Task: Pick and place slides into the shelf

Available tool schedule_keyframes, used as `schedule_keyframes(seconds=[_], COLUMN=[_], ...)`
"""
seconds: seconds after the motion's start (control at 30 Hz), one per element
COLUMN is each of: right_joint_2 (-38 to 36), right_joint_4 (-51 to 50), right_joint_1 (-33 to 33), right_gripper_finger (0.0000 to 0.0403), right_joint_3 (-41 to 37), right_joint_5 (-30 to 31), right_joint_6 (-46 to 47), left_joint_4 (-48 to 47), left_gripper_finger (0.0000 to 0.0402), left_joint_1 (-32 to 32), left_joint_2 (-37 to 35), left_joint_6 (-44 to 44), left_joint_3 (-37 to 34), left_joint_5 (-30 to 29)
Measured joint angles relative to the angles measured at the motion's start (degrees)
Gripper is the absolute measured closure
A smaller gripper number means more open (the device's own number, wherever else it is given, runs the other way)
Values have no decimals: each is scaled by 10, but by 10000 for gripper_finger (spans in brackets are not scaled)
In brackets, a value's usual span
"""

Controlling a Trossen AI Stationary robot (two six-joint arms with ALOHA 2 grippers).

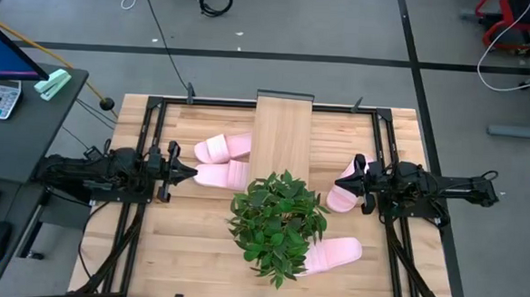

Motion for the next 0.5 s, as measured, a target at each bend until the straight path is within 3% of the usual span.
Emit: schedule_keyframes(seconds=[0.5], right_joint_2=[0], right_joint_4=[0], right_joint_1=[0], right_gripper_finger=[380], right_joint_3=[0], right_joint_5=[0], right_joint_6=[0], left_joint_4=[0], left_gripper_finger=[369], left_joint_1=[0], left_joint_2=[0], left_joint_6=[0], left_joint_3=[0], left_joint_5=[0])
